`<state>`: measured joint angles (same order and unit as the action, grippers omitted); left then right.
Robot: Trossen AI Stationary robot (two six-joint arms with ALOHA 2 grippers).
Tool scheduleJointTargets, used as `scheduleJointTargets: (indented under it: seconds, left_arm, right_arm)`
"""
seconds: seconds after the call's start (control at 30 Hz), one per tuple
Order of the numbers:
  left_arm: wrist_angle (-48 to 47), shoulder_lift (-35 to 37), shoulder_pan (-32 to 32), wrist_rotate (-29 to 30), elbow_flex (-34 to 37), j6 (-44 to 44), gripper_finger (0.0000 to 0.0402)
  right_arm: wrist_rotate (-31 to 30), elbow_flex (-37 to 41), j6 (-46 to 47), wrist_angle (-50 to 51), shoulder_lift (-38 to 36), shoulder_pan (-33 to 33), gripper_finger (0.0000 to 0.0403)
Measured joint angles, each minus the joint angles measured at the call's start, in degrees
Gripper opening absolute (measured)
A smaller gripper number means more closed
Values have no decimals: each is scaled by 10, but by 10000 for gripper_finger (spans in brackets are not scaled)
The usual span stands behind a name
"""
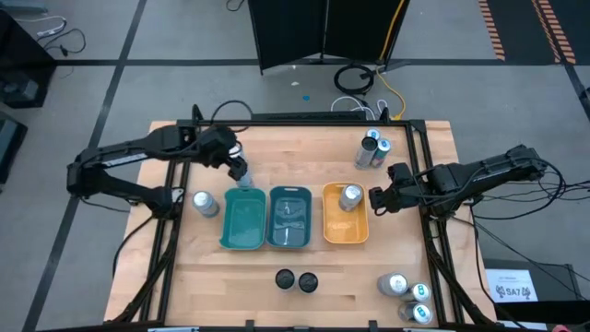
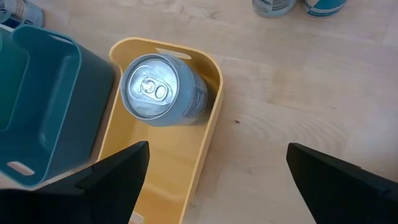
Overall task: Sort soda cans
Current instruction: Put the top left black soda can into the blue bin
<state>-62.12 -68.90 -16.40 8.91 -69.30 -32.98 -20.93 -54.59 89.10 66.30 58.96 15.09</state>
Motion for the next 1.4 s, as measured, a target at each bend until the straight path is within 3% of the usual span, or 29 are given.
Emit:
scheduleJointTargets:
  seconds: [0.23, 0.53, 1.4]
  left_arm:
    - [-7, -46, -15, -47, 0, 22, 356]
    - [-34, -86, -15, -46, 0, 24, 356]
    - [-25, -91, -15, -57, 25, 18, 344]
  right_arm:
    - [0, 0, 0, -4, 0, 0, 373]
    - [0, 0, 2, -6, 0, 0, 373]
    - [0, 0, -2, -9, 0, 0, 373]
